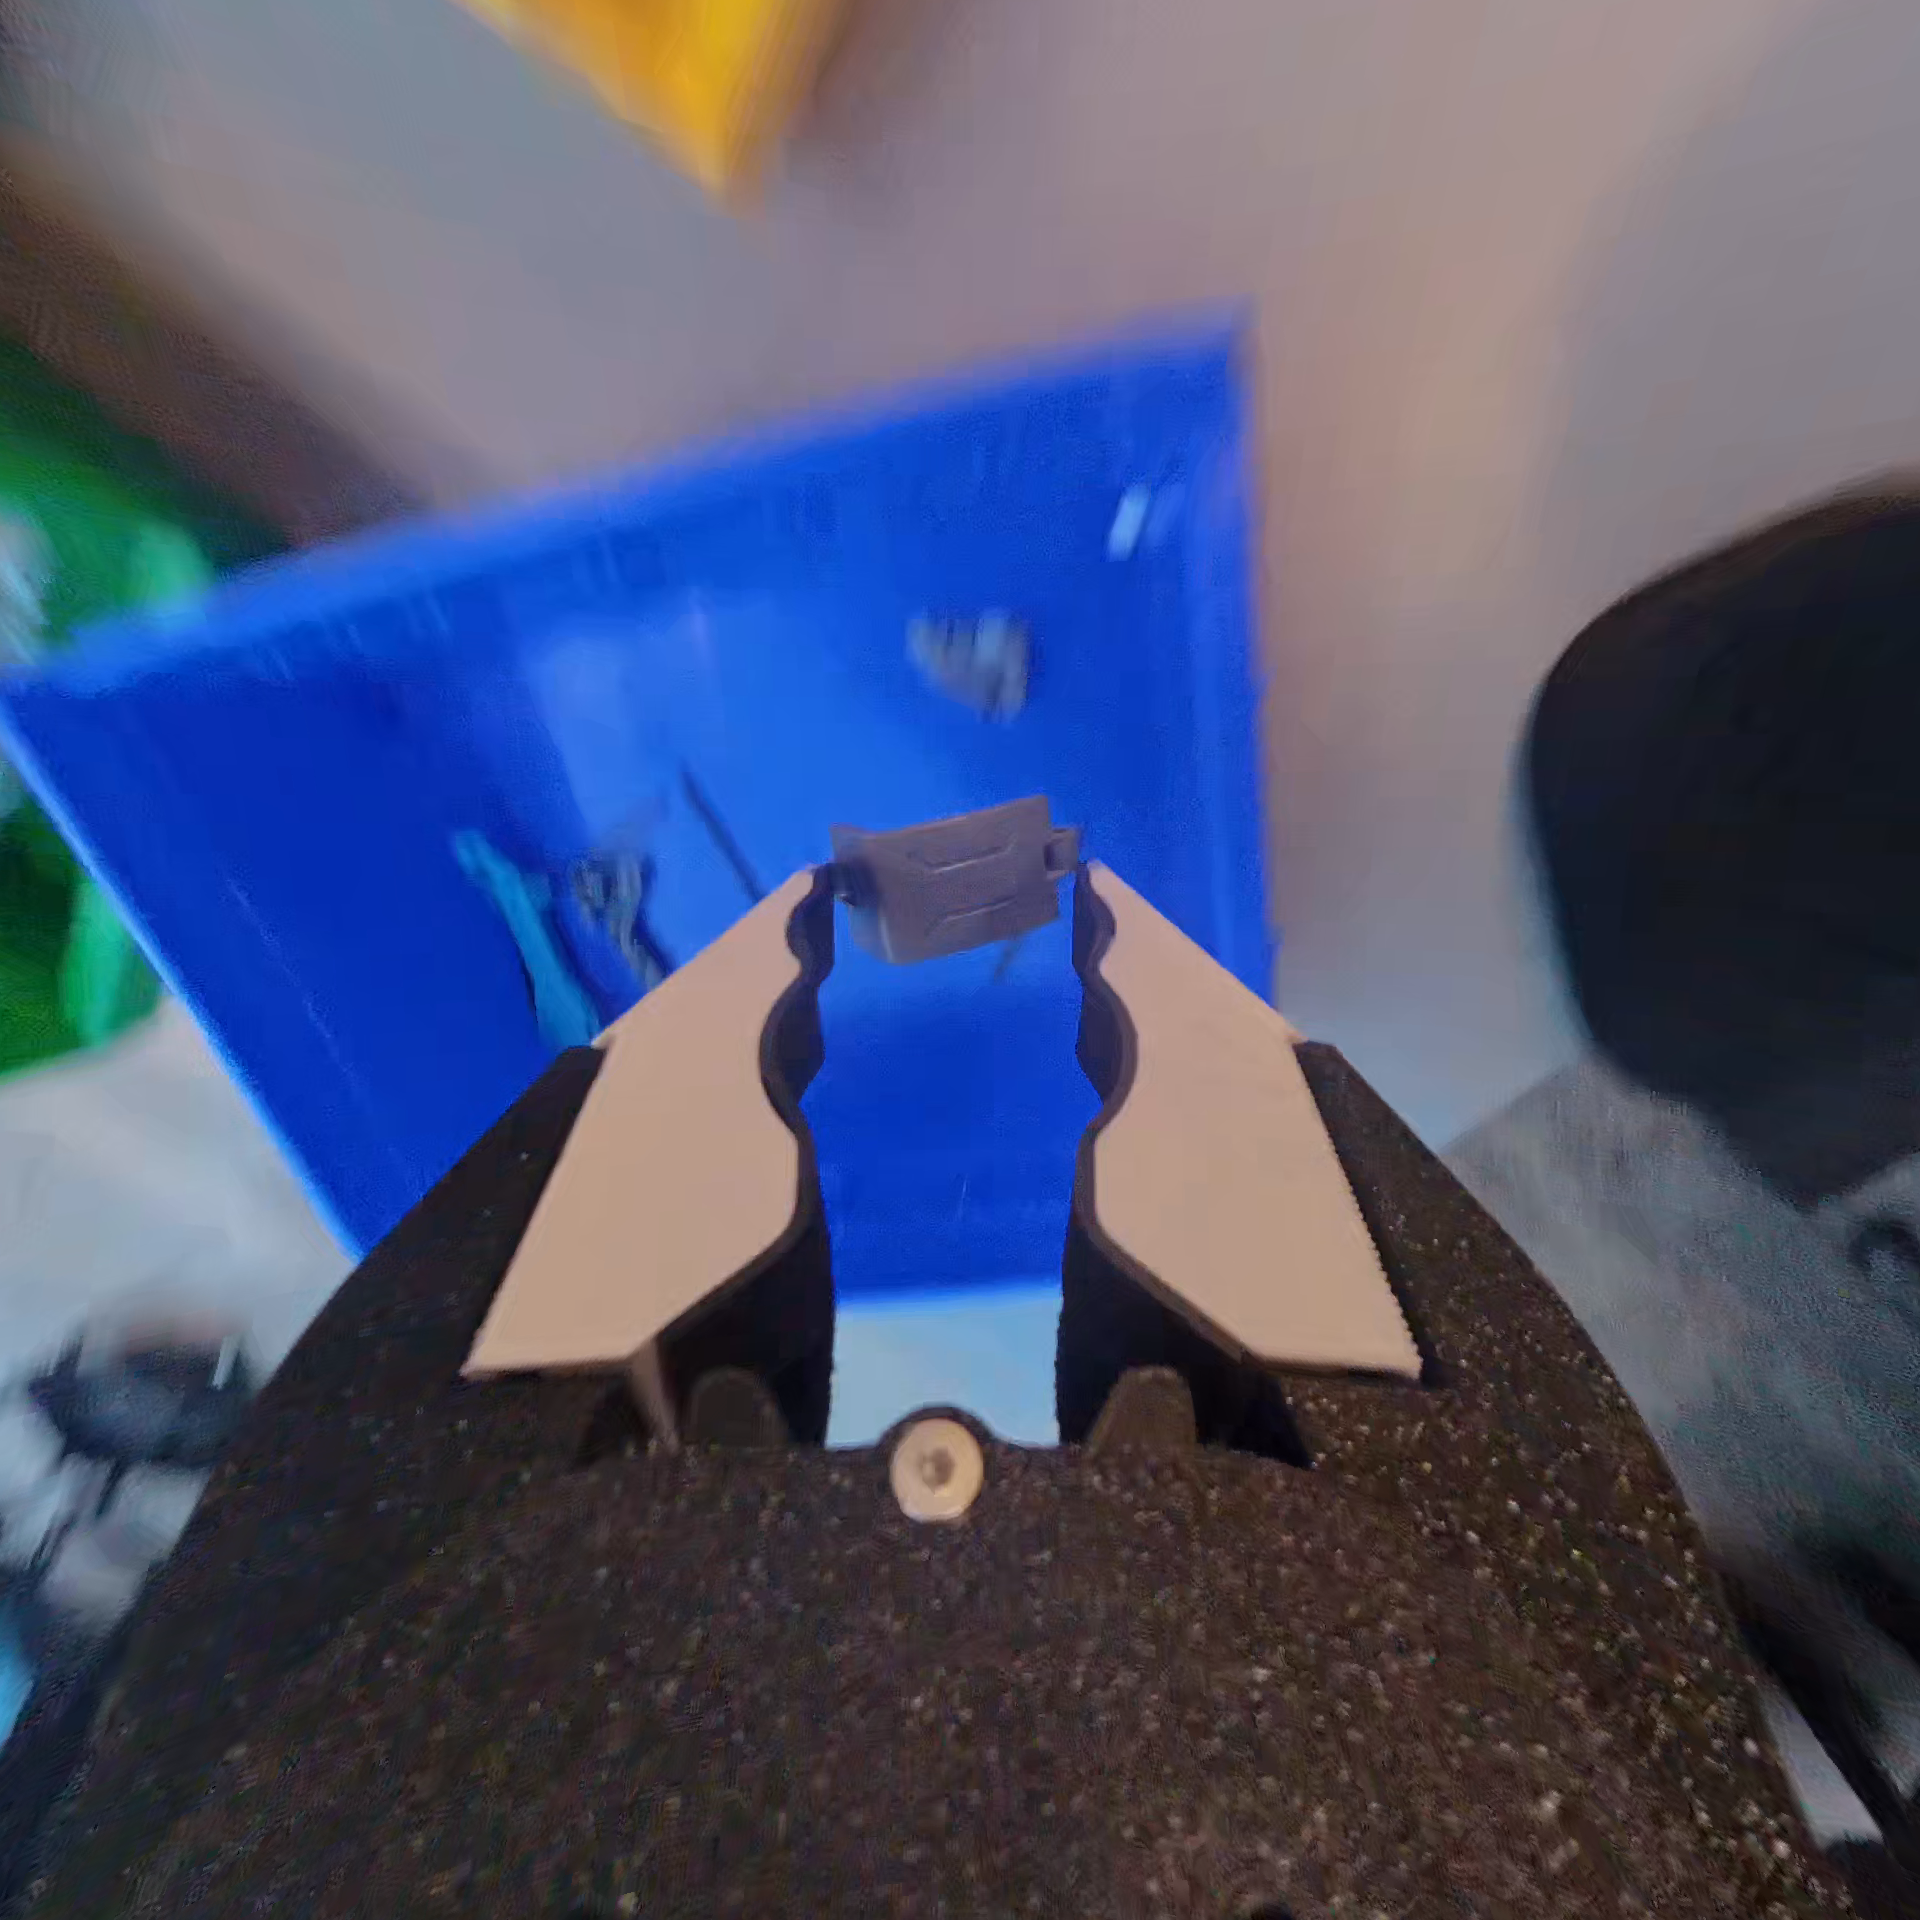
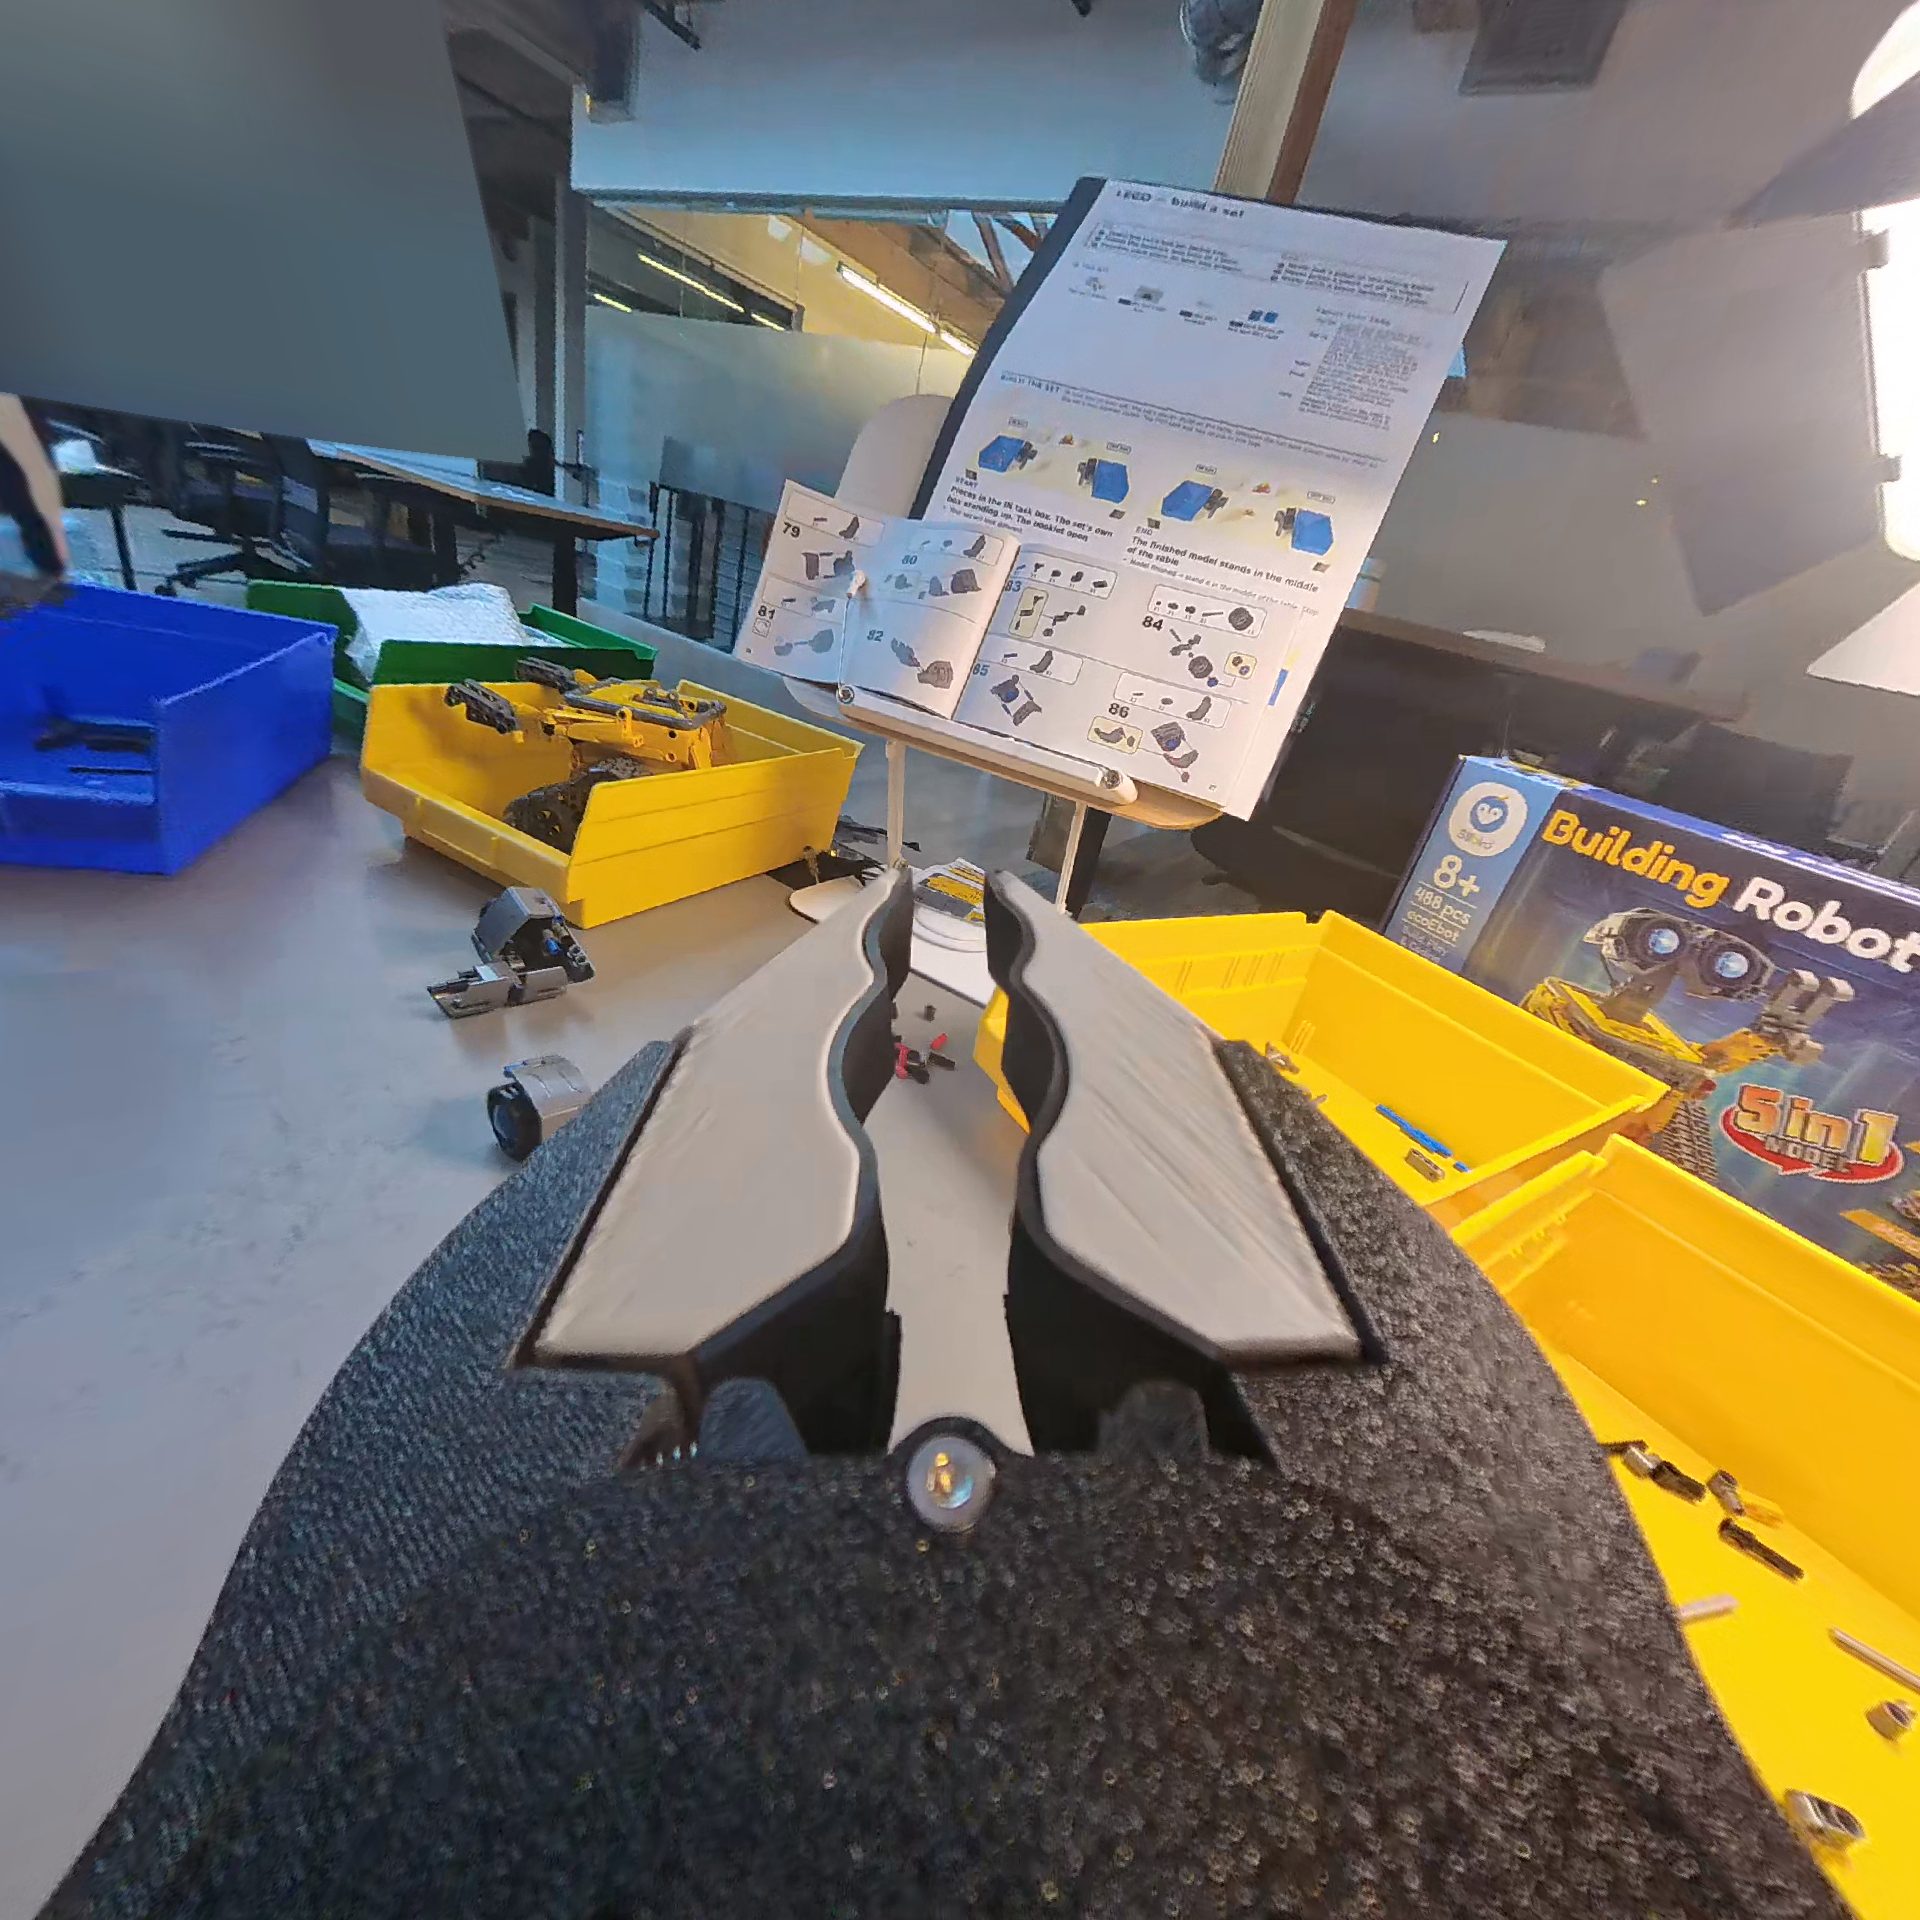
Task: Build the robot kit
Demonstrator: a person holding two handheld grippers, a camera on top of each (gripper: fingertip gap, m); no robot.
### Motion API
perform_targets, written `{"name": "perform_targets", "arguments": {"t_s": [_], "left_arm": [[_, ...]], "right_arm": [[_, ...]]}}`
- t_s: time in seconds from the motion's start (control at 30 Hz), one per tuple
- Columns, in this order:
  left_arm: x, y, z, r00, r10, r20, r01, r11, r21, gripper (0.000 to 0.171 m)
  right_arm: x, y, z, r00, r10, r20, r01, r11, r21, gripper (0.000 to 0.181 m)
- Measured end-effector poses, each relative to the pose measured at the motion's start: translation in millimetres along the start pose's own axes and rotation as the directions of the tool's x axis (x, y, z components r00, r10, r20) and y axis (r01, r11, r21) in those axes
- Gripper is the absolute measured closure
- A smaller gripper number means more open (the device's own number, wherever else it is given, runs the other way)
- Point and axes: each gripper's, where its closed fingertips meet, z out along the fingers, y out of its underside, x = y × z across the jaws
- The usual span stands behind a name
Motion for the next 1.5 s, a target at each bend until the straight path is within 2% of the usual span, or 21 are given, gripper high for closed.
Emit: {"name": "perform_targets", "arguments": {"t_s": [0.03, 0.07, 0.13, 0.17, 0.23, 0.27, 0.33, 0.4, 0.47, 0.53, 0.63, 0.77, 0.83, 0.87, 0.97, 1.03, 1.1, 1.2, 1.3, 1.4, 1.5], "left_arm": [[11, -35, -21, 1.000, 0.030, -0.007, -0.027, 0.976, 0.217, 0.125], [25, -67, -44, 0.998, 0.068, -0.014, -0.056, 0.903, 0.425, 0.125], [64, -117, -89, 0.985, 0.151, -0.085, -0.037, 0.662, 0.749, 0.126], [87, -135, -109, 0.966, 0.211, -0.152, 0.020, 0.521, 0.853, 0.126], [132, -157, -136, 0.880, 0.377, -0.289, 0.192, 0.273, 0.942, 0.126], [150, -165, -142, 0.821, 0.460, -0.338, 0.287, 0.179, 0.941, 0.126], [179, -179, -140, 0.645, 0.623, -0.443, 0.498, 0.096, 0.862, 0.124], [198, -197, -125, 0.434, 0.729, -0.529, 0.673, 0.128, 0.728, 0.126], [213, -218, -101, 0.238, 0.769, -0.593, 0.771, 0.222, 0.597, 0.125], [229, -235, -78, 0.109, 0.775, -0.622, 0.802, 0.301, 0.516, 0.126], [253, -251, -48, 0.019, 0.741, -0.672, 0.797, 0.394, 0.457, 0.124], [279, -257, -21, -0.023, 0.676, -0.737, 0.764, 0.488, 0.423, 0.124], [288, -259, -15, 0.004, 0.654, -0.757, 0.733, 0.513, 0.447, 0.124], [290, -259, -12, 0.023, 0.650, -0.760, 0.720, 0.517, 0.464, 0.125], [283, -264, -3, 0.111, 0.613, -0.782, 0.715, 0.497, 0.491, 0.130], [269, -274, 16, 0.275, 0.528, -0.803, 0.703, 0.460, 0.543, 0.134], [256, -277, 35, 0.442, 0.449, -0.777, 0.642, 0.447, 0.624, 0.134], [241, -278, 59, 0.677, 0.341, -0.652, 0.489, 0.454, 0.745, 0.134], [226, -276, 83, 0.852, 0.244, -0.464, 0.302, 0.495, 0.815, 0.132], [216, -275, 104, 0.931, 0.194, -0.309, 0.157, 0.551, 0.819, 0.129], [216, -278, 116, 0.943, 0.190, -0.272, 0.110, 0.594, 0.797, 0.123]], "right_arm": [[-3, -2, 1, 1.000, -0.003, 0.006, 0.003, 1.000, 0.007, 0.169], [-7, -2, 3, 1.000, -0.003, 0.016, 0.003, 1.000, 0.014, 0.169], [-18, -2, 10, 0.999, 0.006, 0.049, -0.008, 1.000, 0.026, 0.169], [-24, -1, 14, 0.997, 0.017, 0.069, -0.019, 0.999, 0.031, 0.169], [-41, 0, 25, 0.992, 0.034, 0.119, -0.039, 0.998, 0.045, 0.169], [-50, -1, 30, 0.989, 0.032, 0.146, -0.041, 0.998, 0.053, 0.169], [-74, -7, 42, 0.978, 0.009, 0.210, -0.025, 0.997, 0.076, 0.167], [-100, -17, 52, 0.958, -0.042, 0.283, 0.011, 0.994, 0.110, 0.165], [-128, -26, 61, 0.926, -0.102, 0.363, 0.054, 0.989, 0.141, 0.163], [-156, -28, 68, 0.877, -0.171, 0.450, 0.110, 0.981, 0.158, 0.158], [-188, -18, 78, 0.794, -0.236, 0.560, 0.188, 0.972, 0.143, 0.145], [-220, 3, 81, 0.703, -0.255, 0.664, 0.241, 0.964, 0.114, 0.134], [-230, 19, 80, 0.672, -0.273, 0.689, 0.295, 0.951, 0.090, 0.140], [-230, 22, 80, 0.673, -0.296, 0.678, 0.316, 0.944, 0.098, 0.155], [-222, 32, 78, 0.652, -0.286, 0.702, 0.348, 0.936, 0.058, 0.156], [-203, 42, 76, 0.652, -0.234, 0.721, 0.358, 0.933, -0.022, 0.158], [-176, 68, 76, 0.673, -0.126, 0.729, 0.375, 0.907, -0.191, 0.158], [-139, 132, 66, 0.708, -0.011, 0.706, 0.475, 0.747, -0.465, 0.158], [-134, 172, 45, 0.692, 0.052, 0.720, 0.542, 0.621, -0.566, 0.158], [-138, 185, 35, 0.676, 0.079, 0.732, 0.564, 0.584, -0.584, 0.158], [-132, 191, 30, 0.687, 0.114, 0.718, 0.551, 0.562, -0.617, 0.158]]}}
